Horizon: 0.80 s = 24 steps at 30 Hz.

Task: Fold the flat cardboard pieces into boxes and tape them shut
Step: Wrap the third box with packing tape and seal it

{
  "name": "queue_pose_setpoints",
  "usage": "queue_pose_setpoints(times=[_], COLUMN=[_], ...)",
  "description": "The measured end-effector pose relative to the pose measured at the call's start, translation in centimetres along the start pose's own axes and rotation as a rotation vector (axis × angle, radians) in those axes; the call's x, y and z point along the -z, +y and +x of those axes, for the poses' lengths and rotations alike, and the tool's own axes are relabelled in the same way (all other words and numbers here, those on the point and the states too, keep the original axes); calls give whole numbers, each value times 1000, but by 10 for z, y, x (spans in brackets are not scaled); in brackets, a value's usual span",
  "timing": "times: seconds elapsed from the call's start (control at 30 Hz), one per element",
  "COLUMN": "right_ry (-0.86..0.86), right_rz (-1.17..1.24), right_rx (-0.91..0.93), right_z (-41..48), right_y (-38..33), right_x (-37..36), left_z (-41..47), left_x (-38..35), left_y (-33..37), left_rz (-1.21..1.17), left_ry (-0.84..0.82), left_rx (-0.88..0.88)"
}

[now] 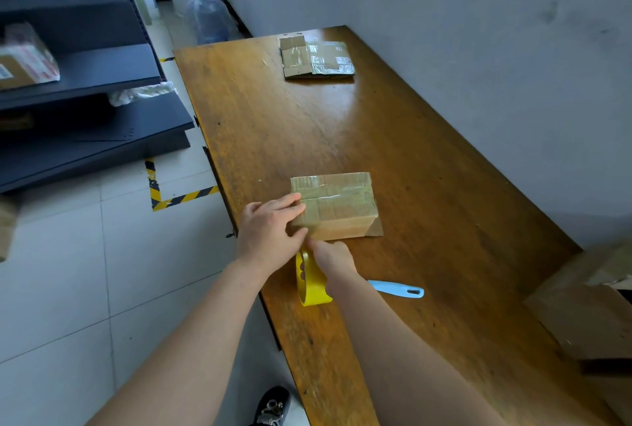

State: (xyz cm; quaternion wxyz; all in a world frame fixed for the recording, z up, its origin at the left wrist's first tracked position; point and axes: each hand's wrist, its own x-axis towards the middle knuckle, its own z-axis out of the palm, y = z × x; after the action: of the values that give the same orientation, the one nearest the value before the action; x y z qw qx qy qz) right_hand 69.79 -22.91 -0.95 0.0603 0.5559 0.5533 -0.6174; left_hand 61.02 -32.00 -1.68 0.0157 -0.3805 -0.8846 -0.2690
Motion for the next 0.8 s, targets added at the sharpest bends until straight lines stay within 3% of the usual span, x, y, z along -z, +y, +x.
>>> queue_pose_setpoints(times=[0.23, 0.53, 0.7, 0.8], right_ry=[32, -31, -14, -7], right_rz=[-116, -73, -88, -111], right_rx=[273, 402, 399, 409], right_z=[-3, -9, -8, -7], right_y=[24, 36, 32, 32], right_x=[-3, 7, 10, 11], left_z=[9, 14, 4, -13], left_x=[-4, -7, -13, -17], left_y=[1, 5, 3, 7], left_rz=[109, 97, -214, -484], left_ry=[46, -15, -45, 30], left_rx=[-70, -80, 34, 360])
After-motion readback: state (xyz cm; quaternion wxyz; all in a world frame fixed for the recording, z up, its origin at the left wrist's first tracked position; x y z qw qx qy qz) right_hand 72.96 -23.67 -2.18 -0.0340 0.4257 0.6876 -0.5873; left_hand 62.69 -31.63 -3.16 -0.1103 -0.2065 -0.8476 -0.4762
